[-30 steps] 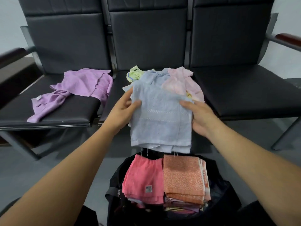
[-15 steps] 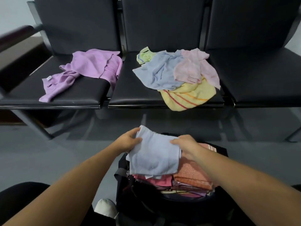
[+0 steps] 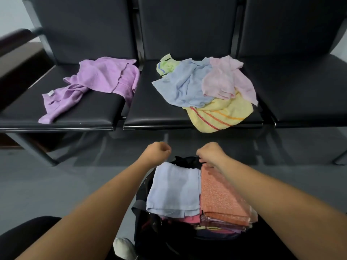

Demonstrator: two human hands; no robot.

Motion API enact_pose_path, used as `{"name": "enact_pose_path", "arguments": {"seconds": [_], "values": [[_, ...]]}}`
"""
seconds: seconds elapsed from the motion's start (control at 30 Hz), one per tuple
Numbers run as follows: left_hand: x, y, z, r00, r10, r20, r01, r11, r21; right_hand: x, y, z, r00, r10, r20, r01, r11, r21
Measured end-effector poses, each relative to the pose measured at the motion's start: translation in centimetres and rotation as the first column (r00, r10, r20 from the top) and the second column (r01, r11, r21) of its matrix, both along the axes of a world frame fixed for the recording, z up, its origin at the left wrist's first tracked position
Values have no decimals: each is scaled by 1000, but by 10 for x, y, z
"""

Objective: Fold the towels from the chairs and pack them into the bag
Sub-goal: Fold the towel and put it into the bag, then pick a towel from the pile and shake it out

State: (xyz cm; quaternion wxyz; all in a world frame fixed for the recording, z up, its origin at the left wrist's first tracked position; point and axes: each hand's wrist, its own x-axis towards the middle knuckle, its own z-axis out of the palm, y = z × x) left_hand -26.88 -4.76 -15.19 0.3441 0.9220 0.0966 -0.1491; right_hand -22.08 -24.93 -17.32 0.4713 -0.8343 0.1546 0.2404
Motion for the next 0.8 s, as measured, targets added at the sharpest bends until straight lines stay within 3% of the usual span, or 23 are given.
{"name": "enact_pose_path", "arguments": {"seconds": [0.07,0.13,0.23,0.43,0.53,0.63,0.7,0.8], "values": [[17,-12,24,996,-30,89,35,998,-46,11,-3,29,1000,-12,-26,16,987,161],[35,-20,51,984,-22,178,45,991,-124,24,-11,62,999,-5,45,-4,979,203],[62,-25,83,961,31,273,29,977,-212,48,-33,101,973,-46,228,12,989,147],[111,-30,97,954,-60,293,43,997,62,103,-80,128,920,113,374,-25,972,-233],[134,-40,92,939,-97,330,65,992,108,130,-86,123,868,197,456,-22,933,-359],[152,-57,80,943,-172,285,154,985,84,158,-84,116,839,188,511,31,920,-390],[161,-64,67,947,-240,214,217,968,127,174,-81,108,838,219,500,-12,923,-384],[171,-64,54,948,-231,219,206,970,130,187,-78,93,858,268,438,-94,921,-379]]}}
